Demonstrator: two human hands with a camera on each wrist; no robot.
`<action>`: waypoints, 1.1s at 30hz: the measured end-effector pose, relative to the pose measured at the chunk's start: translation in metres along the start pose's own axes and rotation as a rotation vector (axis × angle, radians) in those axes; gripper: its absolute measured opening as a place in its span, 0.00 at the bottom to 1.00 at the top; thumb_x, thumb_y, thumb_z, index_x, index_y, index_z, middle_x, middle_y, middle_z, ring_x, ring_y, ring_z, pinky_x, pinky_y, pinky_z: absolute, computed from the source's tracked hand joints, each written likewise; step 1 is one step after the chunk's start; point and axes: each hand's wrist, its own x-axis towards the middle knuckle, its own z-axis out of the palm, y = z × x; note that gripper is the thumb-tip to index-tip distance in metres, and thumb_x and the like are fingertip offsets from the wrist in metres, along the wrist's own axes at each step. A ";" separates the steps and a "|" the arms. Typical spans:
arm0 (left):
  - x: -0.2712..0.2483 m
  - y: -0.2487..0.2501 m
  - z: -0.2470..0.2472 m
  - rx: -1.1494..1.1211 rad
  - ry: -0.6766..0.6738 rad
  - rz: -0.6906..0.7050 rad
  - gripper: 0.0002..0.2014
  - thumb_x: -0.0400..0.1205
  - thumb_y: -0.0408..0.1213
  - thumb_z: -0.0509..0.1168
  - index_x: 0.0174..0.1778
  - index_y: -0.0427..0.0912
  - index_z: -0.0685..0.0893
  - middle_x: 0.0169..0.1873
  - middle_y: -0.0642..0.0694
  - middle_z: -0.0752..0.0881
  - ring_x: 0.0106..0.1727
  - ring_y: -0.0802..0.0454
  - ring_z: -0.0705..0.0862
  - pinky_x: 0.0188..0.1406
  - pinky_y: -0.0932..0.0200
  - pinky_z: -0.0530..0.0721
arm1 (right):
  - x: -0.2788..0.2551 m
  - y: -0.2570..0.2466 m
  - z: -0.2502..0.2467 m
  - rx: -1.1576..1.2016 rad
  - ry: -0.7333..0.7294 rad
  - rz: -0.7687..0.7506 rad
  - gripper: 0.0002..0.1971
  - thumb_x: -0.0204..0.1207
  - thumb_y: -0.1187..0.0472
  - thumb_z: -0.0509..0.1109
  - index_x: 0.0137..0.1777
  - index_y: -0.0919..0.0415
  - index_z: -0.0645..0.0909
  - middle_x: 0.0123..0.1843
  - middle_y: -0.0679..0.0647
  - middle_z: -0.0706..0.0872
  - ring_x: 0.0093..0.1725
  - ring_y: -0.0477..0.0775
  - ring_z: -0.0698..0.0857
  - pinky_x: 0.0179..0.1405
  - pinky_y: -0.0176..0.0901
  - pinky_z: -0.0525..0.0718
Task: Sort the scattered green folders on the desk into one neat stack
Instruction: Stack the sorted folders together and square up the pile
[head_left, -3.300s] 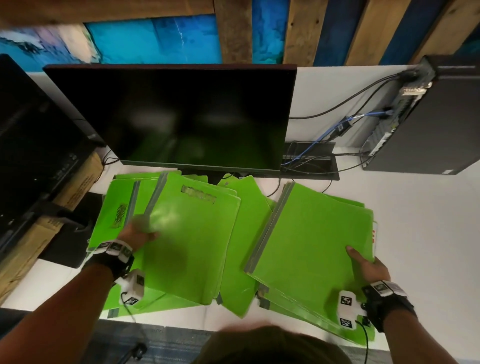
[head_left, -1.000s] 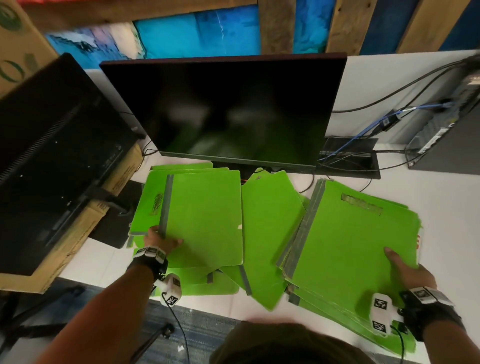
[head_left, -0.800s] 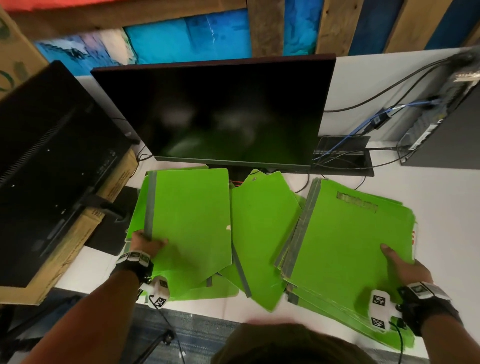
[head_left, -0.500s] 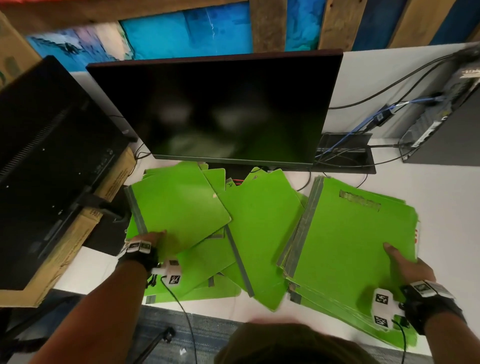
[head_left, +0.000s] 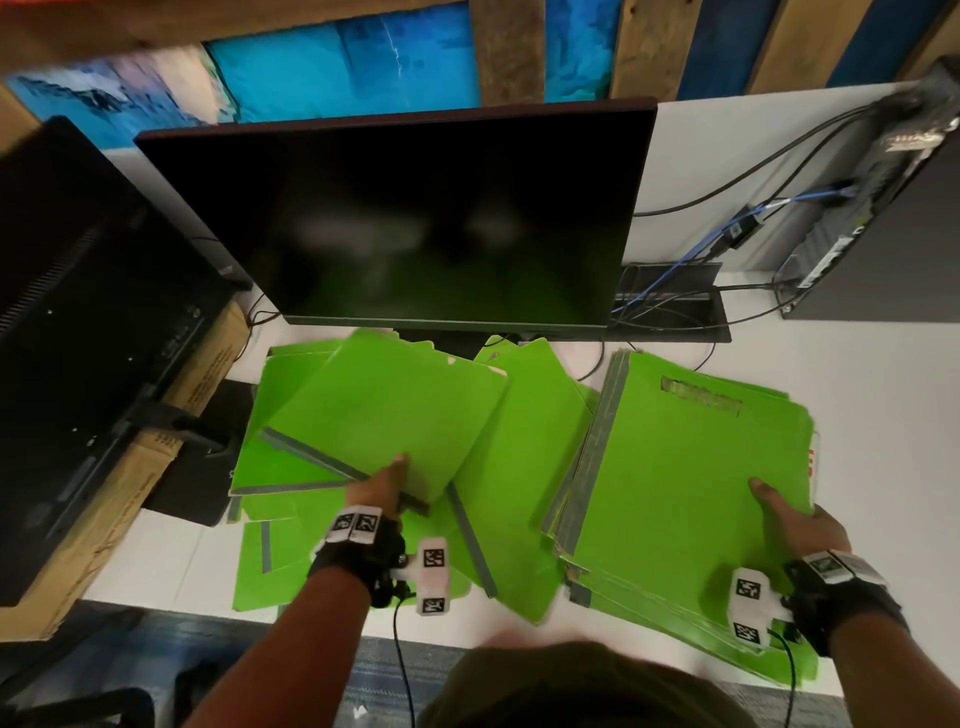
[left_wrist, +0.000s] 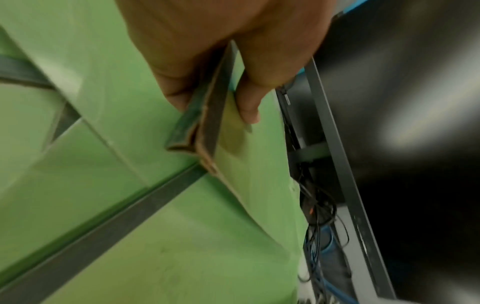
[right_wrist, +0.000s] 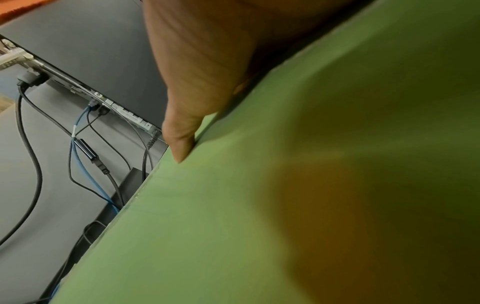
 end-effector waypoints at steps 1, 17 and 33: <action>0.013 -0.015 0.008 -0.060 -0.017 0.011 0.47 0.49 0.56 0.82 0.59 0.28 0.83 0.47 0.37 0.90 0.46 0.39 0.89 0.52 0.36 0.88 | 0.000 0.000 -0.001 -0.001 -0.004 -0.001 0.40 0.65 0.33 0.73 0.64 0.67 0.81 0.62 0.68 0.85 0.55 0.68 0.84 0.60 0.58 0.81; -0.050 -0.041 0.056 -0.119 -0.084 0.148 0.17 0.70 0.28 0.78 0.53 0.32 0.85 0.46 0.36 0.88 0.48 0.36 0.87 0.44 0.47 0.87 | 0.005 0.002 -0.009 0.041 -0.087 -0.013 0.38 0.65 0.35 0.74 0.66 0.65 0.81 0.64 0.67 0.84 0.60 0.68 0.84 0.60 0.53 0.81; -0.107 -0.033 -0.034 -0.346 -0.205 0.414 0.30 0.71 0.11 0.56 0.55 0.52 0.78 0.47 0.40 0.88 0.40 0.38 0.88 0.31 0.42 0.90 | 0.004 0.002 -0.015 0.053 -0.148 -0.017 0.38 0.65 0.37 0.75 0.68 0.64 0.79 0.66 0.64 0.83 0.62 0.66 0.83 0.61 0.51 0.78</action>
